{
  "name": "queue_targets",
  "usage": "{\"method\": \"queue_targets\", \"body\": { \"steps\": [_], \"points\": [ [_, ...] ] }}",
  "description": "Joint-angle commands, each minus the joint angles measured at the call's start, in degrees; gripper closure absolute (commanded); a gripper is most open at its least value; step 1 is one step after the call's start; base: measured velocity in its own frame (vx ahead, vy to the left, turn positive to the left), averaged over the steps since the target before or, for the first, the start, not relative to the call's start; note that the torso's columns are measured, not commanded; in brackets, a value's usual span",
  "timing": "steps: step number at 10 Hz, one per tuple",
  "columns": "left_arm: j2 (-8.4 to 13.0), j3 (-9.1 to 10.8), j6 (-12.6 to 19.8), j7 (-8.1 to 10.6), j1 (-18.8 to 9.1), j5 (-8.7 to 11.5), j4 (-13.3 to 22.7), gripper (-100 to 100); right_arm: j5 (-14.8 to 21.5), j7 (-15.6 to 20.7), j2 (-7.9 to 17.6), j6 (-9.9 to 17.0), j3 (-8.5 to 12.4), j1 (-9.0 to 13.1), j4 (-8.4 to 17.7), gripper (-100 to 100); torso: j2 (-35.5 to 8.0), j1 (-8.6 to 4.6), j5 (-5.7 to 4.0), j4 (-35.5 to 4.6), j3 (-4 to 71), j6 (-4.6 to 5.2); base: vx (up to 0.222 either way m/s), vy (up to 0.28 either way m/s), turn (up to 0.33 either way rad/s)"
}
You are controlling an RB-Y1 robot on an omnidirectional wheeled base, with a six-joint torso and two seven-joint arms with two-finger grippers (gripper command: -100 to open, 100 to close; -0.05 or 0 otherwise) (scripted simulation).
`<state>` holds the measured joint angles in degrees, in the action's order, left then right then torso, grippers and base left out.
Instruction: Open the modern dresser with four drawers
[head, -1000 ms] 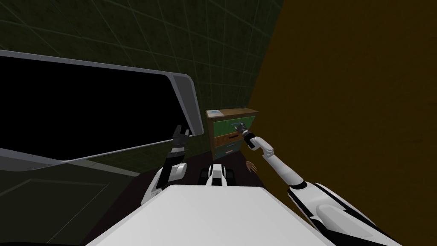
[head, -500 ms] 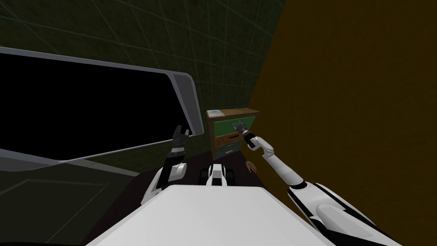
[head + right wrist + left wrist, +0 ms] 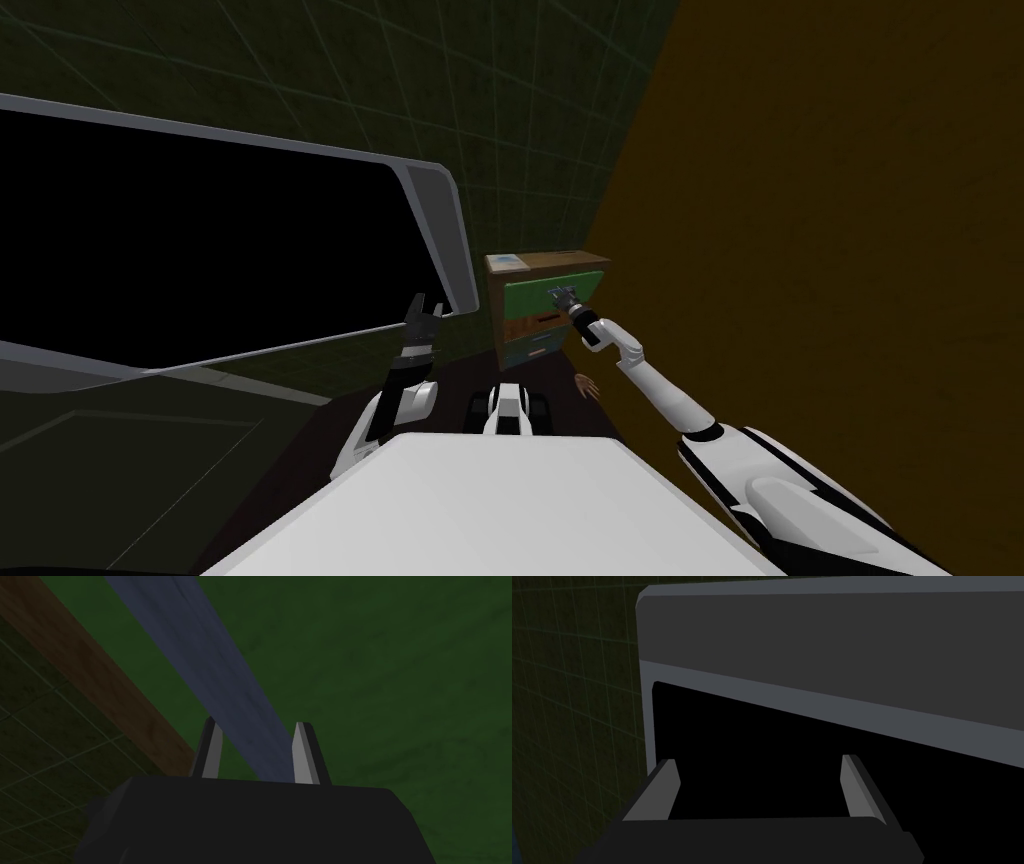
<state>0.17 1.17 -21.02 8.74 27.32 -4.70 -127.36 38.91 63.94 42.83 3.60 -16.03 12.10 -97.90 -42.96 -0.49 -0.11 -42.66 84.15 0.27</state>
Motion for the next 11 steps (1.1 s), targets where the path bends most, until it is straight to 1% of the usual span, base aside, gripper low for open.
{"method": "queue_targets", "body": {
  "steps": [1, 2, 3, 5, 6, 8, 11],
  "points": [
    [0.0, 0.00, 0.0, 0.00, 0.0, 0.0, 0.0, 0, -0.5, -0.4, 0.9, 0.0, 0.3, -0.2, -1.0, 100, 0.0, 0.09, 0.03, 0.0, 0.0, 0.01, -0.207, -0.047, -0.053],
    [0.0, 0.00, 0.0, 0.00, 0.0, 0.0, 0.0, 0, -0.3, -0.2, 0.6, 0.0, -0.2, -0.5, -0.8, 100, 0.1, 0.22, 0.10, -0.1, 0.1, -0.02, -0.093, -0.021, 0.000],
    [0.0, 0.00, 0.0, 0.00, 0.0, 0.0, 0.0, 0, -0.5, -0.3, 0.9, -0.1, -0.3, -0.8, -1.4, 100, 0.5, 0.47, 0.18, 0.0, 0.3, -0.12, -0.125, -0.031, -0.064],
    [0.0, 0.00, 0.0, 0.00, 0.0, 0.0, 0.0, 0, -0.7, -0.3, 1.2, -0.3, -0.2, -0.8, -2.4, 100, 0.3, 0.36, 0.15, 0.0, 0.2, -0.12, -0.199, -0.072, -0.072],
    [0.0, 0.00, 0.0, 0.00, 0.0, 0.0, 0.0, 0, -2.2, -1.5, 3.9, 0.2, -0.8, -0.2, -2.2, -100, 0.2, 0.30, 0.15, 0.0, 0.1, -0.11, -0.110, -0.015, 0.026],
    [0.0, -0.01, 0.0, 0.00, 0.0, 0.0, 0.0, 0, -3.8, -2.6, 6.4, 0.6, -0.9, 0.7, -2.2, -100, 1.0, 0.81, 0.25, 0.4, 0.6, -0.32, -0.009, 0.052, 0.041],
    [0.0, -0.01, 0.0, 0.00, 0.0, 0.0, 0.0, 0, -6.0, -4.4, 10.3, 1.1, -1.1, 2.1, -2.2, -100, 0.5, 0.56, 0.22, 0.1, 0.3, -0.31, -0.005, 0.048, 0.025]
  ]
}}
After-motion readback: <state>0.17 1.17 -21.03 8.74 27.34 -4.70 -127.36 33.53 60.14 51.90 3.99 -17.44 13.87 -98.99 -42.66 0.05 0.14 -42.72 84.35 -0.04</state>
